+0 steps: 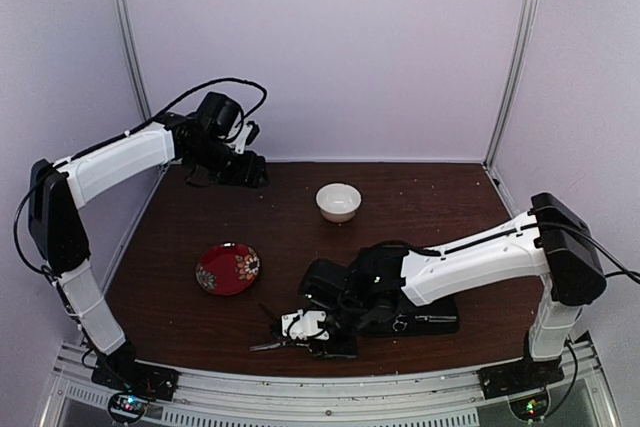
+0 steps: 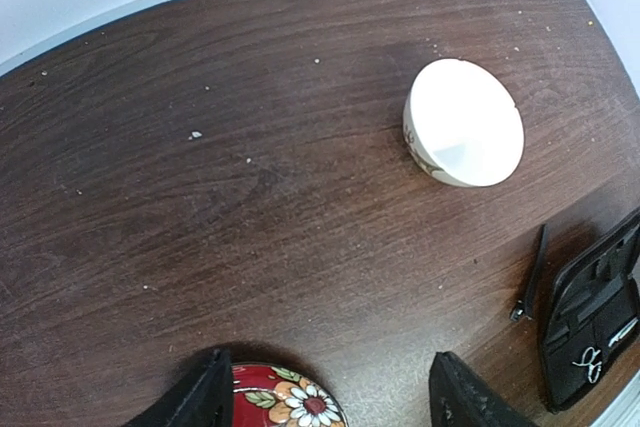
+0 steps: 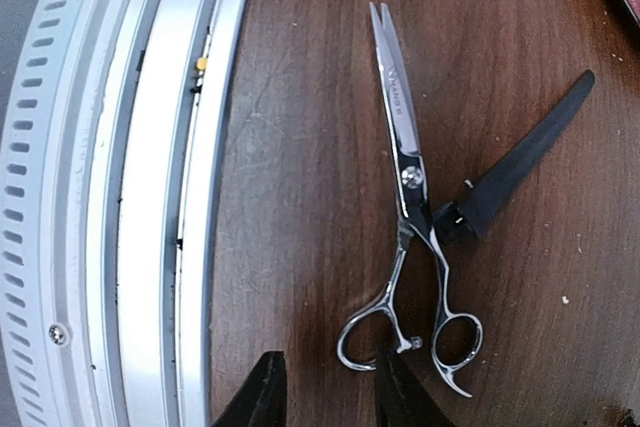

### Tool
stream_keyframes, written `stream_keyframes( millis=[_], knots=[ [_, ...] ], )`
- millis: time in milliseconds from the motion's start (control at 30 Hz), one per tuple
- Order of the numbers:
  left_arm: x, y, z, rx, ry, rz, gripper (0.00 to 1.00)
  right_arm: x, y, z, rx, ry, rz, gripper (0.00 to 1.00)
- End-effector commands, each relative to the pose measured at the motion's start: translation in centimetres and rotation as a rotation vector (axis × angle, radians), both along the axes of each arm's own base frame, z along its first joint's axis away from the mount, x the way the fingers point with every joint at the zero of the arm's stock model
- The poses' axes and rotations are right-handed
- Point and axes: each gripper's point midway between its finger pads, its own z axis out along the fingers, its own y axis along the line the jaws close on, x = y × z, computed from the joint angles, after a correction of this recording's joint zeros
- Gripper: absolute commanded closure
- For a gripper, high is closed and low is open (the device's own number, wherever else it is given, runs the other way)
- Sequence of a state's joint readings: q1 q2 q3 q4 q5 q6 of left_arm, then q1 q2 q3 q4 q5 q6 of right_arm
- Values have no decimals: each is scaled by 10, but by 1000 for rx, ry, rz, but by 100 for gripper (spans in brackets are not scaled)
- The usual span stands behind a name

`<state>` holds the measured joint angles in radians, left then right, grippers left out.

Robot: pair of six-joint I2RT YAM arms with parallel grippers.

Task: Sort the hair-cutting tools

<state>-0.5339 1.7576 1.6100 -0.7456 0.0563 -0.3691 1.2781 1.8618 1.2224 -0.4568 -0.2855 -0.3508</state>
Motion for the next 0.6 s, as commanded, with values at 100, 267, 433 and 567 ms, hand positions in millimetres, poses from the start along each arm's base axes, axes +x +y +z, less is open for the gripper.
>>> stream_keyframes(
  millis=[100,267,433,567],
  knots=[
    [1,6,33,-82,-64,3,30,-3,5,-6,-20,-8,-9,71],
    [0,7,34,-82,-66,4,31,-1,7,-13,-43,-6,-18,72],
    [0,7,34,-93,-60,-2,31,2,7,-22,-63,-14,-34,72],
    [-1,7,36,-100,-60,-5,32,4,4,-32,-92,-17,-48,73]
  ],
)
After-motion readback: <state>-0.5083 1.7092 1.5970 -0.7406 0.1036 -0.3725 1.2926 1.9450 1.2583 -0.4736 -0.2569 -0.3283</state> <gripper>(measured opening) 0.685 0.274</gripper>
